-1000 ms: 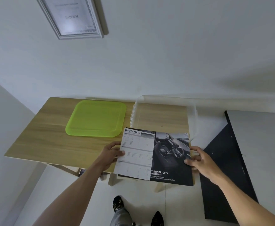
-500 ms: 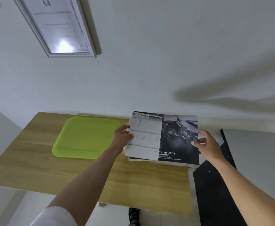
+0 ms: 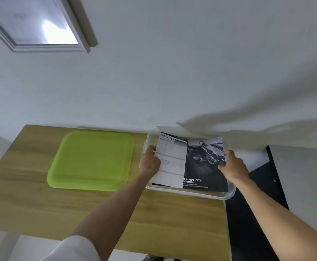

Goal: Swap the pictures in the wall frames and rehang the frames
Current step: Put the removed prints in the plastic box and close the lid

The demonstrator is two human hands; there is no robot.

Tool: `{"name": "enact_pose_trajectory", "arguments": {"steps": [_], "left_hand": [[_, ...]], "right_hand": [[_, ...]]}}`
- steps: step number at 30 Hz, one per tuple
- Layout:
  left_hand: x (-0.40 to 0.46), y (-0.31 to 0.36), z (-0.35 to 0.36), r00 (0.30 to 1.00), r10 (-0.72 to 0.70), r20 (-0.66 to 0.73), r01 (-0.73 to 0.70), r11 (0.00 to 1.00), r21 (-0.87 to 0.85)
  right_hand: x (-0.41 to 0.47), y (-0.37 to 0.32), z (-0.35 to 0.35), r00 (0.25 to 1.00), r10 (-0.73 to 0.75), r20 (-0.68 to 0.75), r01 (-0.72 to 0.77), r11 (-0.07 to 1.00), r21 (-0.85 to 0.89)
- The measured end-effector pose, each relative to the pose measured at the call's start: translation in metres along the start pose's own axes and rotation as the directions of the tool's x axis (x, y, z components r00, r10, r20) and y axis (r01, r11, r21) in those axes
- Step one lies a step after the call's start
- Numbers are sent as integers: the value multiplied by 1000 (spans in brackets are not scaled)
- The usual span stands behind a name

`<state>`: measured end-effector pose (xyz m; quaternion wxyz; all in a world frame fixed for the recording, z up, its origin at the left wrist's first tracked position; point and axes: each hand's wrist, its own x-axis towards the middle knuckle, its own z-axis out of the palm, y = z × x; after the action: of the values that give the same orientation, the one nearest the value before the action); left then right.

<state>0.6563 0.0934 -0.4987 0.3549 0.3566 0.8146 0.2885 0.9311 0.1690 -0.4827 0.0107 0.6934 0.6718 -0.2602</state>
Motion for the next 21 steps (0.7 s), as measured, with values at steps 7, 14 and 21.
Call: {"name": "enact_pose_trajectory", "arguments": {"steps": [7,14,21], "left_hand": [[3,-1,18,999,-39,11,33,936,352],[2,-4,23,1000,8,25,-20,843,538],[-7,-3,17,989,143,44,-142,806,575]], "right_hand": [[3,-19,10,997,-9,83,39,931,-364],[-2,-27,14,992,-55,114,108,836,-538],[-13,-37,11,991,-110,71,131,845,-518]]}}
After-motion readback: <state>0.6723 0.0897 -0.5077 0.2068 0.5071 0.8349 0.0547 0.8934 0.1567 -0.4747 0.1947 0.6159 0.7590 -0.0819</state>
